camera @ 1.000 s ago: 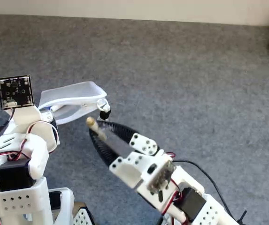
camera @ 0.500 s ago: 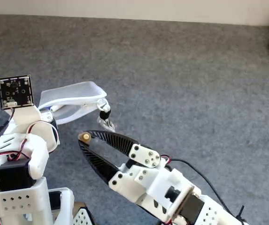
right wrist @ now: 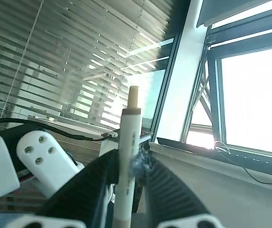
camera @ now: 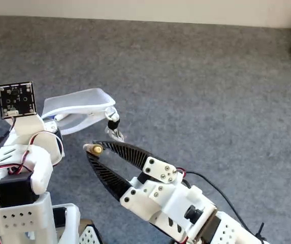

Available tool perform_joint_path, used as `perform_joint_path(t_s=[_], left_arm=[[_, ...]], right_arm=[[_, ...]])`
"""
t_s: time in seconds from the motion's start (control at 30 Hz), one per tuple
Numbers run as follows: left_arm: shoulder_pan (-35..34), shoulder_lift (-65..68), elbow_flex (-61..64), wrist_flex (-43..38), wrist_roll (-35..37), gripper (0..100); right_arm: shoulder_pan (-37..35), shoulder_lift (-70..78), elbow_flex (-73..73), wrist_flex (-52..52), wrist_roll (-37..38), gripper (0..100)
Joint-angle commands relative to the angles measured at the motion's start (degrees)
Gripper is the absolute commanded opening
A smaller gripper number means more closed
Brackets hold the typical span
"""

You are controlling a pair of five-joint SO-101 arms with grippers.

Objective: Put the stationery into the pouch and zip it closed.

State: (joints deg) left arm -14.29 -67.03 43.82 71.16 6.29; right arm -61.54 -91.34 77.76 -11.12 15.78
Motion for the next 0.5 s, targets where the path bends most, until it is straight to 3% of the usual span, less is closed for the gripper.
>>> perform_joint_path(t_s=[0.0, 0.23, 0.47], left_arm=[[1.19, -0.13, -2.68, -0.09, -0.62, 1], [0.92, -0.13, -1.19, -0.44, -2.46, 1], [0.92, -0.13, -1.19, -0.26, -2.81, 1]], right_arm=[[-0.48, 6.99, -3.12, -5.67, 2.81, 0.4], [-0.48, 24.31, -6.81, -19.3, 15.56, 0.4], [-0.48, 37.58, -11.82, -26.68, 16.79, 0.4]])
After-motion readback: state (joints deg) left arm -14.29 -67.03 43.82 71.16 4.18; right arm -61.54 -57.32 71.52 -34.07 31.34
